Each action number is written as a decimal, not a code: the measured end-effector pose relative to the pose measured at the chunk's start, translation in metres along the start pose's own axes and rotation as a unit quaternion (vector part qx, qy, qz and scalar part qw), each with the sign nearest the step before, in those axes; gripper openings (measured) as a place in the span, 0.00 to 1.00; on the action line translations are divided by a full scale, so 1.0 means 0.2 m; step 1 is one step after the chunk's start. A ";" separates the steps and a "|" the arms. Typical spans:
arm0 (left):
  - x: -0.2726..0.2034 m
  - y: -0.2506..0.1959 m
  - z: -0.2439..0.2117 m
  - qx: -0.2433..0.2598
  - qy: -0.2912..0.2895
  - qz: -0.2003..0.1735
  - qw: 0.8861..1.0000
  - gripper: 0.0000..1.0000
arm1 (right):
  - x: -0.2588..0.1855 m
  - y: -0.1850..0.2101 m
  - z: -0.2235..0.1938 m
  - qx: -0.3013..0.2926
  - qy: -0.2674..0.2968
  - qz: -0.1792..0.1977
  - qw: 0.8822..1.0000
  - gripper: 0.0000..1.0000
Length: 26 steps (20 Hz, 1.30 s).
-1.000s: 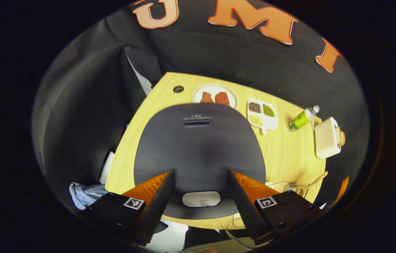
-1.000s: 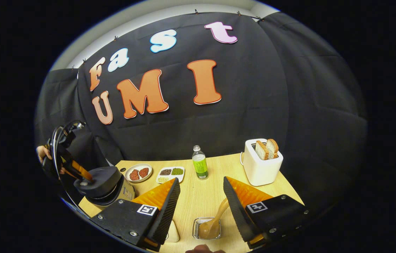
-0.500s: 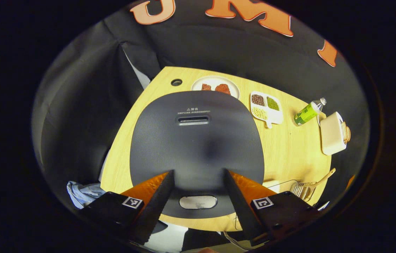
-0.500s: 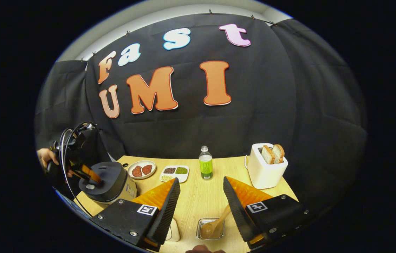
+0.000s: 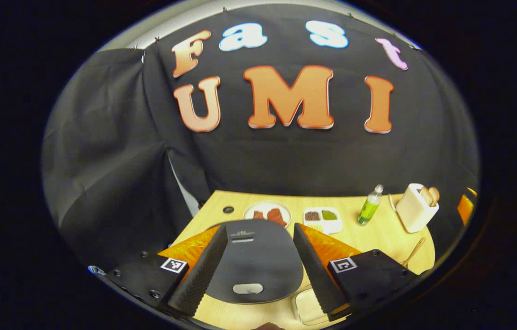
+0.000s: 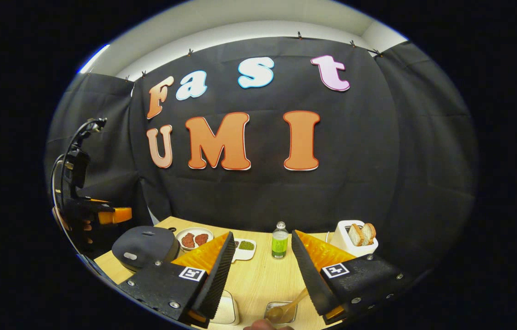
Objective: Close the left gripper, press the button to open the rice cooker; take a wooden spoon from the chopstick holder with the right hand, scoop a spoonful of rice and pour it into the rice cooker, then put the wooden spoon back into the chopstick holder.
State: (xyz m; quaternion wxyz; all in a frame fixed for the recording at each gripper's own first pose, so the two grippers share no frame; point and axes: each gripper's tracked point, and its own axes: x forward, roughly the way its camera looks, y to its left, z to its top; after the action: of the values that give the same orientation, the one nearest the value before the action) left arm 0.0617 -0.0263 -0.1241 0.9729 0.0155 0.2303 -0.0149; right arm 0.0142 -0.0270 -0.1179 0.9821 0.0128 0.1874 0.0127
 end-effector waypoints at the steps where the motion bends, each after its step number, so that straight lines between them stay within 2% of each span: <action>1: -0.07 -0.01 0.08 -0.002 -0.021 -0.006 1.000 0.98 | 0.00 0.02 0.04 0.002 -0.010 0.002 1.000 0.77; 6: -0.14 -0.09 0.23 0.012 -0.121 -0.027 0.992 0.97 | -0.04 0.09 0.22 -0.007 -0.056 0.007 0.998 0.77; 7: -0.17 -0.10 0.26 0.017 -0.142 -0.031 0.989 0.96 | -0.05 0.10 0.24 -0.006 -0.064 0.007 0.998 0.82; 8: -0.19 -0.09 0.28 0.021 -0.157 -0.027 0.987 0.96 | -0.06 0.12 0.26 -0.007 -0.074 0.011 0.997 0.77; 9: -0.21 -0.09 0.28 0.021 -0.167 -0.030 0.985 0.97 | -0.08 0.13 0.28 -0.007 -0.083 0.011 0.996 0.77; 18: -0.41 -0.11 0.30 0.022 -0.233 -0.036 0.971 0.97 | -0.20 0.17 0.32 -0.030 -0.131 0.031 0.990 0.77; 19: -0.42 -0.11 0.29 0.027 -0.236 -0.036 0.971 0.97 | -0.19 0.19 0.32 -0.031 -0.130 0.034 0.990 0.77; 20: -0.43 -0.11 0.28 0.030 -0.235 -0.036 0.971 0.98 | -0.19 0.20 0.31 -0.032 -0.130 0.037 0.990 0.69; 26: -0.43 -0.10 0.29 0.023 -0.231 -0.036 0.972 0.97 | -0.18 0.22 0.30 -0.031 -0.129 0.042 0.990 0.70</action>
State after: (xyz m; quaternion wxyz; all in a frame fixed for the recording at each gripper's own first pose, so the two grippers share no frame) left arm 0.0095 -0.0467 -0.0341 0.9980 0.0252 -0.0011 -0.0583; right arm 0.0014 0.0140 -0.0477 0.9966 -0.0087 0.0576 0.0577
